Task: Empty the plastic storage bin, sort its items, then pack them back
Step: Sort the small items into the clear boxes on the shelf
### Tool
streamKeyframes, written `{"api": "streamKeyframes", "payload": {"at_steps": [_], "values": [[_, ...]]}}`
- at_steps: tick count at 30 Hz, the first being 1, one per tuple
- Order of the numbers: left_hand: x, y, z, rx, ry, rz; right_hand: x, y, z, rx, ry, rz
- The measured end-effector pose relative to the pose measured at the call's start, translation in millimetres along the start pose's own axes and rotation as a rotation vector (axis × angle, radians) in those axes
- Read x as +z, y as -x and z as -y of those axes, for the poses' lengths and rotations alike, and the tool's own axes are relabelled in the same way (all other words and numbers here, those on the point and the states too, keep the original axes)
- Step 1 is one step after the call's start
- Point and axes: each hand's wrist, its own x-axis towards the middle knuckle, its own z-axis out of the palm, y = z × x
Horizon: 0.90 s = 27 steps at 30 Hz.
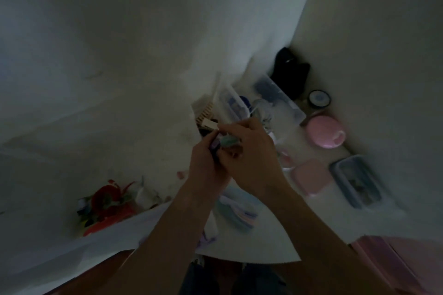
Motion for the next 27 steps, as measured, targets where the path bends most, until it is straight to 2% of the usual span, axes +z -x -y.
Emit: {"api": "streamKeyframes", "payload": {"at_steps": [5, 9, 11, 14, 17, 20, 22, 24, 27], "values": [[12.2, -13.5, 65.9, -0.070, -0.031, -0.154, -30.1, 26.8, -60.6, 0.200, -0.080, -0.030], [10.7, -24.4, 103.4, -0.155, 0.052, -0.287, -47.6, 39.4, -122.2, 0.453, -0.291, -0.192], [5.2, -32.2, 113.8, -0.182, 0.099, -0.356, -45.9, 34.1, -156.8, 0.589, -0.275, -0.245], [5.5, -35.5, 123.4, -0.166, 0.128, -0.368, -32.8, 16.4, -196.4, 0.723, -0.276, -0.215], [7.7, -37.5, 125.1, -0.149, 0.170, -0.361, -24.7, 4.2, -215.6, 0.702, -0.226, -0.150], [16.6, -37.4, 124.2, -0.142, 0.159, -0.332, -27.5, 7.0, -208.7, 0.641, -0.187, -0.177], [20.3, -36.8, 123.6, -0.135, 0.164, -0.323, -27.5, 14.0, -195.7, 0.601, -0.434, -0.219], [24.1, -32.5, 123.1, -0.098, 0.135, -0.311, -23.4, 22.8, -178.4, 0.565, -0.755, -0.163], [47.3, -16.3, 132.5, 0.051, -0.097, -0.250, 3.3, 39.5, -197.5, 0.415, -0.756, -0.036]]}}
